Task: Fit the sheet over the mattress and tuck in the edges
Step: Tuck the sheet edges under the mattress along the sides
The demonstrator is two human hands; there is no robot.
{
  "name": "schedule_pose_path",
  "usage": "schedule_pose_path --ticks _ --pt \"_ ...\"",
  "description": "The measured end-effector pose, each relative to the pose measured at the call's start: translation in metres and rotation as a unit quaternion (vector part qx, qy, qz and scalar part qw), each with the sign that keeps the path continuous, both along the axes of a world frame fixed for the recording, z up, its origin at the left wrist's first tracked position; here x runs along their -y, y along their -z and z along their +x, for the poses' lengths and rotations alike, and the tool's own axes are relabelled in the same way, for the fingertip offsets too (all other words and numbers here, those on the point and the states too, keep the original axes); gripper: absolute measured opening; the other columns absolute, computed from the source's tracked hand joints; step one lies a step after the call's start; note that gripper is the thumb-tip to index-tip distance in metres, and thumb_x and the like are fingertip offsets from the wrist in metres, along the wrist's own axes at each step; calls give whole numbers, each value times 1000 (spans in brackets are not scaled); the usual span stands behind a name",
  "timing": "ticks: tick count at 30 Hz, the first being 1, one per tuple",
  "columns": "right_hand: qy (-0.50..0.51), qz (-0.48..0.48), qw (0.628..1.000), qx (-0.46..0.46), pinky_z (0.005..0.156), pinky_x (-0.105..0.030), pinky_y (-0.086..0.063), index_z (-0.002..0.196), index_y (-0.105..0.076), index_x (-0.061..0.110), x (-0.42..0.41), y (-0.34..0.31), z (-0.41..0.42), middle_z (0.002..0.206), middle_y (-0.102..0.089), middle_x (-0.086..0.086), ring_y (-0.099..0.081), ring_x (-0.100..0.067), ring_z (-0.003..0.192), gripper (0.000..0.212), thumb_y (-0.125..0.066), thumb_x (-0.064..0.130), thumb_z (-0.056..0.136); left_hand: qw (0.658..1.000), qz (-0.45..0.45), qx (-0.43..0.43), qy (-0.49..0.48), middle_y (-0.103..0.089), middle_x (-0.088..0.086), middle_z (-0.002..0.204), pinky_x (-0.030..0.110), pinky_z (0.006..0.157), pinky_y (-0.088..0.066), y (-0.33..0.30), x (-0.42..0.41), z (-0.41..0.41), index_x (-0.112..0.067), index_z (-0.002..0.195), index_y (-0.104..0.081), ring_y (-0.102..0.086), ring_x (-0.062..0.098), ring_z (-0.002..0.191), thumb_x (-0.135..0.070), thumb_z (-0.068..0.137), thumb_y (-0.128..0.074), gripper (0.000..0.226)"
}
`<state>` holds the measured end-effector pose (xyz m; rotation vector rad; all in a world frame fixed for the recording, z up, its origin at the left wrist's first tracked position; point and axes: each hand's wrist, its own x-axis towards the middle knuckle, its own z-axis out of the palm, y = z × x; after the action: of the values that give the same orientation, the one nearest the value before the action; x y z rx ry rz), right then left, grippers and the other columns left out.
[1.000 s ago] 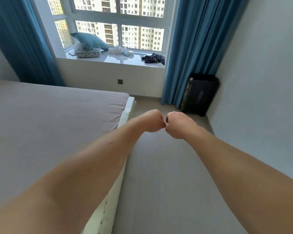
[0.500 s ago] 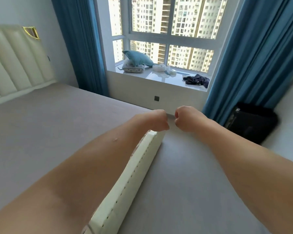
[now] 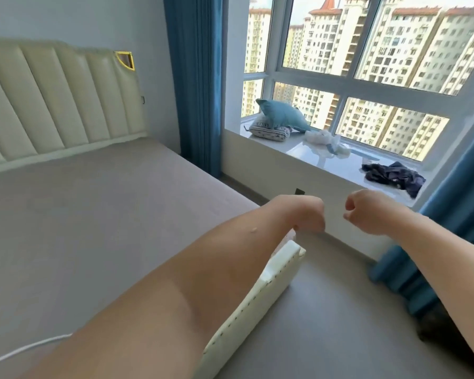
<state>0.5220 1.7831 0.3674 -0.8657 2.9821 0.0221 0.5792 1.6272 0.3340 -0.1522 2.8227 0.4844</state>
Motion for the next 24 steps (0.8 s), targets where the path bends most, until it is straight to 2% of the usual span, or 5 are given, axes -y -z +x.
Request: schedule_pose_path --ticks 3,11,16,21,24 --pt "-30 10 999 -7 59 -26 -41 95 -63 19 14 0 -88 89 -61 3 -57 -12 76 6 -59 24 96 999 6 -1 -36 -65 8 72 30 57 -54 -5 3 -75 -9 76 -62 -64 26 61 -23 88 -62 18" --pt "-151 16 988 -27 63 -24 -46 96 -68 19 68 -28 -290 87 -64 2 -59 -13 77 17 -59 33 97 983 5 -64 -169 -67 5 92 38 78 -58 -34 31 -237 -14 91 -64 -67 26 85 -32 93 -67 19" --pt "-233 -17 972 3 71 -35 -52 101 -69 11 122 -51 -371 94 -66 -7 -64 -26 88 24 -55 30 96 968 -22 -65 -241 -68 5 95 33 71 -54 -53 72 -293 -12 103 -69 -66 24 86 -30 95 -63 20" --pt "-283 5 959 -13 62 -31 -50 97 -67 10 177 -20 -449 93 -65 -6 -62 -22 81 20 -56 27 95 946 -22 -46 -320 -55 -1 70 27 55 -39 -37 130 -355 -17 73 -56 -52 17 61 -31 94 -61 25" --pt "-311 6 950 -19 61 -31 -47 92 -66 12 216 -10 -507 94 -65 -6 -61 -22 81 21 -55 29 96 939 -23 -33 -341 -59 -1 75 28 57 -42 -29 165 -408 -15 91 -63 -55 16 63 -34 94 -62 19"
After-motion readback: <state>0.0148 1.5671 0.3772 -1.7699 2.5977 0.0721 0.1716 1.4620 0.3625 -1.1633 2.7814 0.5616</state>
